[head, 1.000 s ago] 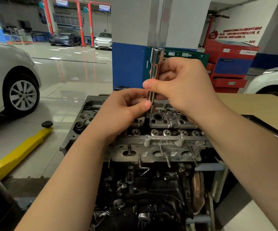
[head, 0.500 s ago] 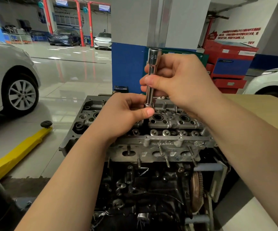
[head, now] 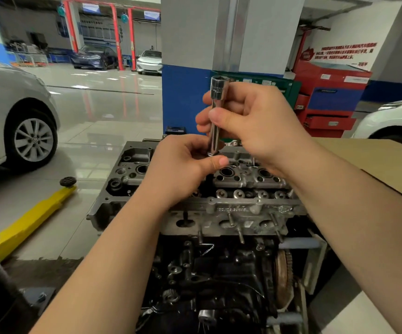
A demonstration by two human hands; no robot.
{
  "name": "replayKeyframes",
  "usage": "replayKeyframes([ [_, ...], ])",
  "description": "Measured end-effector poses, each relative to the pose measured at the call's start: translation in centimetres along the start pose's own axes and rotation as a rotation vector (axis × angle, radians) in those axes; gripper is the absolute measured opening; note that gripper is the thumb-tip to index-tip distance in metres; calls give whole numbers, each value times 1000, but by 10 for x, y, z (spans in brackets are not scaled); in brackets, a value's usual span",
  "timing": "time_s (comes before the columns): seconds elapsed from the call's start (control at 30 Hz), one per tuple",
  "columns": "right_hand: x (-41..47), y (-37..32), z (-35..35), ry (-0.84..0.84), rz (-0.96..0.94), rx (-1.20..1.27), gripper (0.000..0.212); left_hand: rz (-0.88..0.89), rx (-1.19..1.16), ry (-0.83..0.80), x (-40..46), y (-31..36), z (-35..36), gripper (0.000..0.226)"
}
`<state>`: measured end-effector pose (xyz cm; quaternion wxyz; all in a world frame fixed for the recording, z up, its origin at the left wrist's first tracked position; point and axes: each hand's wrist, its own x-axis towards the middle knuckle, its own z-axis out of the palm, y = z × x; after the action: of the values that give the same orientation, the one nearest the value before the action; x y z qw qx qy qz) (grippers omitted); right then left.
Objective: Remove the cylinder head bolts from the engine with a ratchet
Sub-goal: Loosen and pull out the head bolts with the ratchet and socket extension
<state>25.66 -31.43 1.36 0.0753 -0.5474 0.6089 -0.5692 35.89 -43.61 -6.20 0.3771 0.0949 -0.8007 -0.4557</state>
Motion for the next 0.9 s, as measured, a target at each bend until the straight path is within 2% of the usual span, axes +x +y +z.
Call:
replayKeyframes([
  [0.1, 3, -3, 5, 154, -15, -215, 13, -10, -94, -97, 0, 1, -4, 26],
  [0.17, 3, -5, 11, 215, -19, -254, 15, 16, -99, -142, -1, -2, -7, 29],
  [0.27, -3, 1, 7, 166, -40, -181, 14, 32, -141, -149, -1, -4, 1, 29],
  [0.33, -7, 16, -8, 132, -57, -271, 21, 16, -164, -115, -4, -6, 7, 29],
  [0.37, -10, 27, -22, 177, -43, -343, 28, 11, -165, -94, -5, -6, 10, 29],
  [0.47, -26, 72, -87, 457, 114, -633, 30, 22, -118, -56, -6, -6, 15, 26],
  [0.53, -40, 105, -138, 531, 357, -869, 31, 32, -66, -29, -7, -6, 17, 26],
  [0.63, -74, 146, -203, 371, 765, -1241, 49, 61, 23, 6, -10, -4, 18, 27],
  [0.7, -99, 167, -232, 255, 936, -1330, 57, 90, 50, 30, -11, -4, 17, 25],
  [0.77, -115, 184, -250, 226, 962, -1286, 54, 107, 49, 37, -12, -5, 17, 22],
  [0.9, -116, 197, -254, 272, 802, -1219, 46, 114, 51, 27, -11, -4, 16, 21],
])
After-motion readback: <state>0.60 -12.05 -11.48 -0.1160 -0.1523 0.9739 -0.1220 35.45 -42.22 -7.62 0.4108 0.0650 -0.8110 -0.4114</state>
